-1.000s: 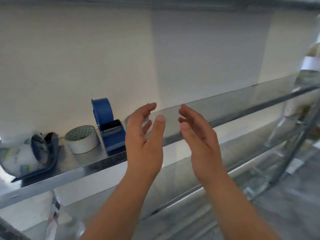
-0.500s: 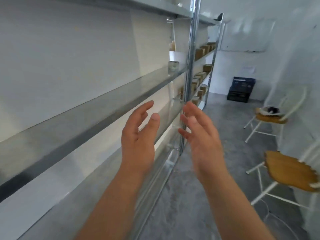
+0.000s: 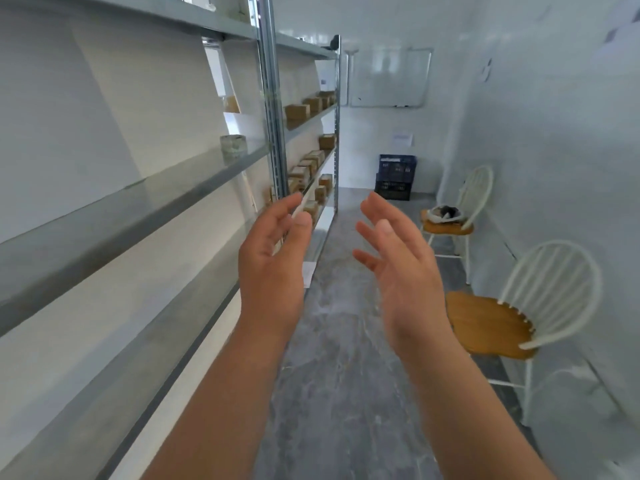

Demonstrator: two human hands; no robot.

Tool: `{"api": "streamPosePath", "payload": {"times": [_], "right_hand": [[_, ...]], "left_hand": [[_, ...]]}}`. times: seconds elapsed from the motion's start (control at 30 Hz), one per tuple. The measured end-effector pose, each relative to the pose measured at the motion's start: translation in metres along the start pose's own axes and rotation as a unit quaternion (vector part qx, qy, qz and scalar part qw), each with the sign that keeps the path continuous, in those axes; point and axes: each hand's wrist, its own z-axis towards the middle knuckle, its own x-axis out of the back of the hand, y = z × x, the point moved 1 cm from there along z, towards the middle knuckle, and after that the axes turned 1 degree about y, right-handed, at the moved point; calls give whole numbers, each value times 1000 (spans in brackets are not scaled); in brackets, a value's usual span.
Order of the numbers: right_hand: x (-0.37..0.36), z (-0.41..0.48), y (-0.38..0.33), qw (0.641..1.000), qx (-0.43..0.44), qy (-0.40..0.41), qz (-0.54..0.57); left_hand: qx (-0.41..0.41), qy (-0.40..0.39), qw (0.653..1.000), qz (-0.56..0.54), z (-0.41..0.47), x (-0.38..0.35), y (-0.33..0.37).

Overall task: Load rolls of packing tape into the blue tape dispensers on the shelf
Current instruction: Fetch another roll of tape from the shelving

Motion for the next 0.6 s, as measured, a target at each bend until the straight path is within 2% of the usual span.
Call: {"api": "streamPosePath", "payload": {"times": [0.13, 0.33, 0.6], "right_hand": [[24, 39, 19, 999, -12, 37, -8], [36, 115, 63, 998, -20, 50, -28], [14, 273, 132, 997, -14, 61, -32]], "left_hand": [[2, -30, 1000, -2, 32, -36, -29], [16, -50, 998, -19, 100, -75, -87], [12, -62, 998, -16, 255, -117, -164]]}}
